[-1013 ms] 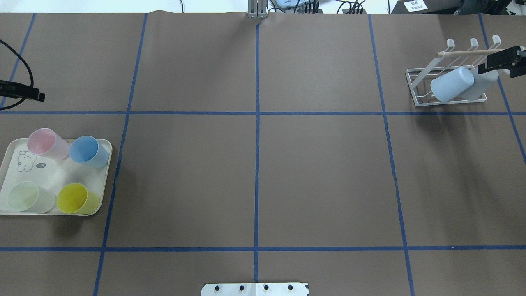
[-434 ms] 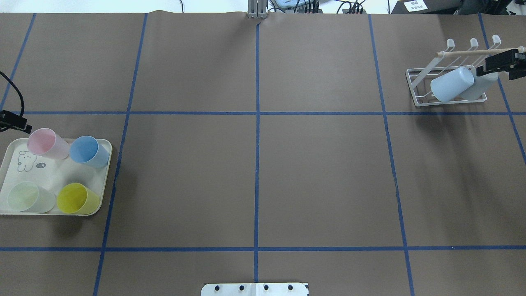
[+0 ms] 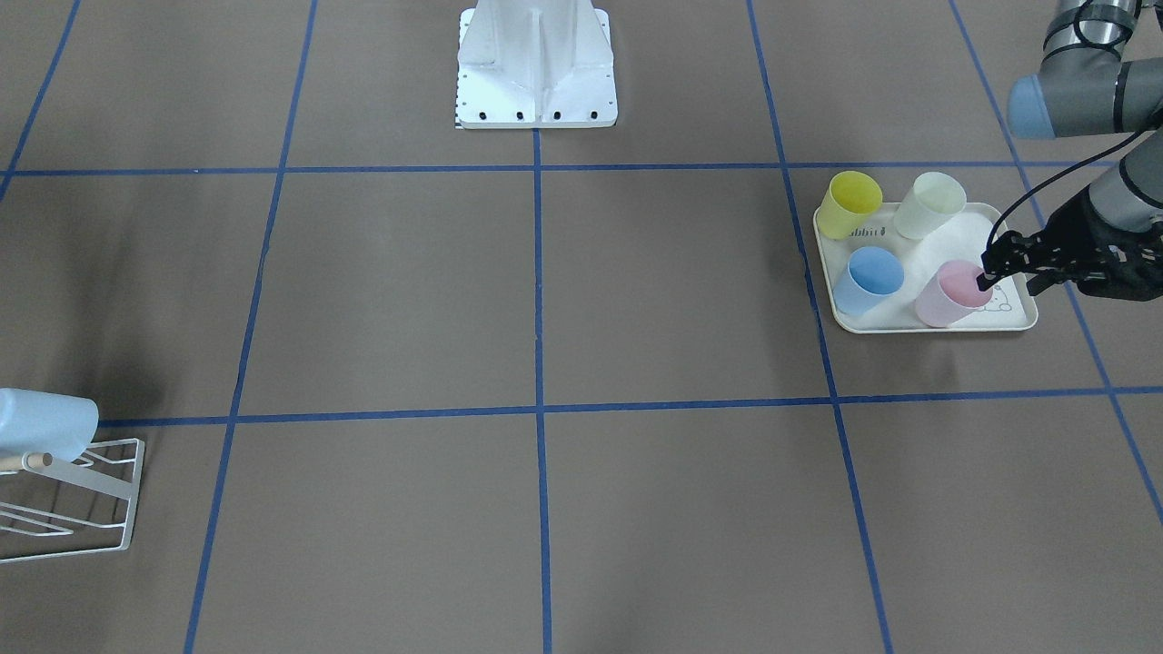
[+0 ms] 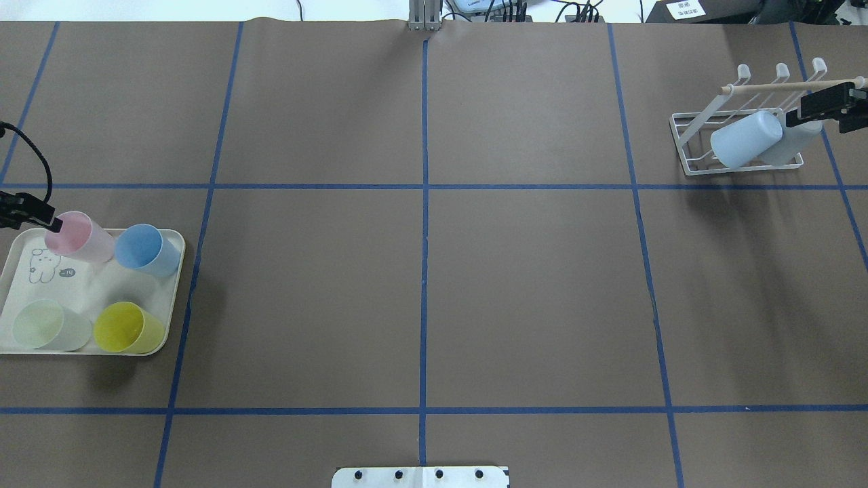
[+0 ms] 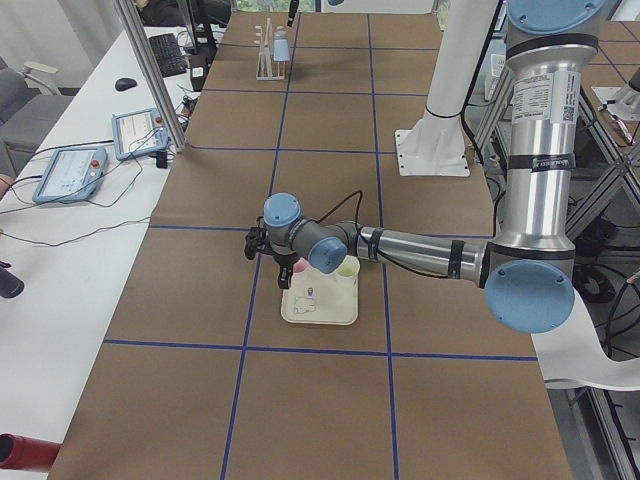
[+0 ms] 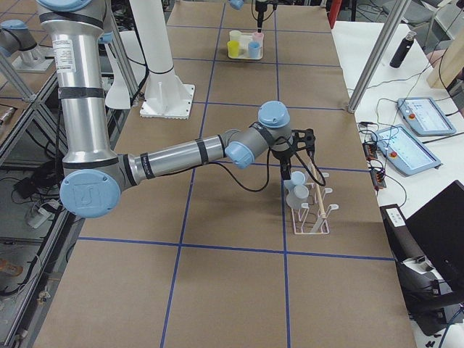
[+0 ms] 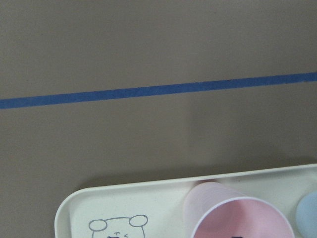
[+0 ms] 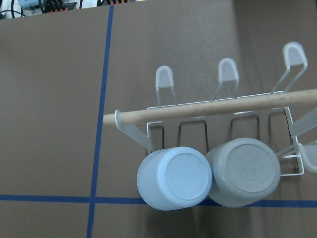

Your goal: Transfer IKEA cup to right arm and place on rack

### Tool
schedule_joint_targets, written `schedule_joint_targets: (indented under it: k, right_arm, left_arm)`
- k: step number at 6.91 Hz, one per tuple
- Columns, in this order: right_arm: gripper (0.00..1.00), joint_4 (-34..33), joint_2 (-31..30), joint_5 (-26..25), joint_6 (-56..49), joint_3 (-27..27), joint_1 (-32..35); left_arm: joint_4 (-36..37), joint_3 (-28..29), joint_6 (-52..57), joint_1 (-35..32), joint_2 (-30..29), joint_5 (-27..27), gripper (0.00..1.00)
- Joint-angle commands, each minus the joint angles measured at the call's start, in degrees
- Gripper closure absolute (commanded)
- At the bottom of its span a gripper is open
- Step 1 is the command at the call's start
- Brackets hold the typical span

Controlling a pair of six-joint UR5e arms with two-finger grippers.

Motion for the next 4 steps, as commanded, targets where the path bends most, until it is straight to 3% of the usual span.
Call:
schedule_joint_targets:
  k: [1, 2, 3, 4]
  right_arm:
    - [0.00, -0.01, 0.00, 0.04, -0.03, -0.06, 0.05]
    - [0.00, -0.01, 0.00, 0.04, -0.03, -0.06, 0.05]
    - [0.00, -0.01, 0.00, 0.04, 0.06, -0.06, -0.04]
    - [0.00, 0.08, 0.00, 0.04, -0.03, 0.03, -0.04]
  left_arm:
    - [-0.15, 1.17, -0.19, 1.60, -0.42, -0.04, 0.37]
    - [-0.32, 1.61, -0.27, 2.21, -0.51, -0.04, 0.62]
    - [0.02, 1.53, -0.27, 2.22, -0.59, -0.13, 1.00]
    - [0.20, 1.53, -0.27, 2.22, -0.68, -0.74, 1.00]
